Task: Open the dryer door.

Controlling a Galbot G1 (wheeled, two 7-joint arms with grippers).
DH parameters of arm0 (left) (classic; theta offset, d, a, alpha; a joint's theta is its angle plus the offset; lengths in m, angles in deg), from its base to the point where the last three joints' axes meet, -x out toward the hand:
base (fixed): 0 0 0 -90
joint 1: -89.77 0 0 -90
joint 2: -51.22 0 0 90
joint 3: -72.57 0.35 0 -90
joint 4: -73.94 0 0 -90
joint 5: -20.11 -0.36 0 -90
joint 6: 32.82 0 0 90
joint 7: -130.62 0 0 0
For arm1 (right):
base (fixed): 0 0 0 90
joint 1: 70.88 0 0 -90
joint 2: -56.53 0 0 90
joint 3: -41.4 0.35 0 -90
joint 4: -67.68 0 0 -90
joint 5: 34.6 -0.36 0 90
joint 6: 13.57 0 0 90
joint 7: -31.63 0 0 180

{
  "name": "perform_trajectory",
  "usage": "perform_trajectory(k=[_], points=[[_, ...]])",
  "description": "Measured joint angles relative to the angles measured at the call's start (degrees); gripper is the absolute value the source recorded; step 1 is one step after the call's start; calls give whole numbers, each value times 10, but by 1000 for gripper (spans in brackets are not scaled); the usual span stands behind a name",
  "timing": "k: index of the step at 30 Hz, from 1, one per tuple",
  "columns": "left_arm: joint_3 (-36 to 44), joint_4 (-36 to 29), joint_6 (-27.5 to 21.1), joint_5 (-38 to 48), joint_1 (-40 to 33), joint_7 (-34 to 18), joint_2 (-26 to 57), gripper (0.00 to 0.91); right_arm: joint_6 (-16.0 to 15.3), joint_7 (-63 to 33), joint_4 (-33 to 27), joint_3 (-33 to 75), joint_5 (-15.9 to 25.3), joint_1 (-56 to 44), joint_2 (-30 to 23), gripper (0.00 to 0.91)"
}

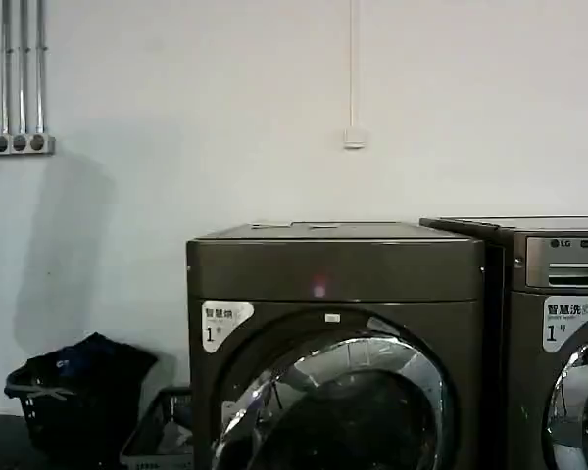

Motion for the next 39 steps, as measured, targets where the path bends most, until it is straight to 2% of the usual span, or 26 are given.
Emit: perform_trajectory(k=[5,9,18,22,26,32,39], points=[[48,64,72,-16,-60,53,33,907,-3,0,25,2,-2,-9,19,907],[92,115,124,-23,-106,70,51,907,-6,-1,46,3,-7,-15,35,907],[212,182,163,4,-216,70,47,907,-12,0,97,3,-18,-23,75,907],[273,221,207,21,-281,55,34,907,-14,4,118,9,-20,-32,95,907],[331,262,229,33,-347,38,15,907,-13,6,134,19,-20,-42,113,907],[419,307,243,29,-432,41,-15,907,-7,-14,144,38,-21,-61,134,907],[489,343,248,25,-495,53,-50,907,-9,-6,160,67,-28,-83,165,907]])
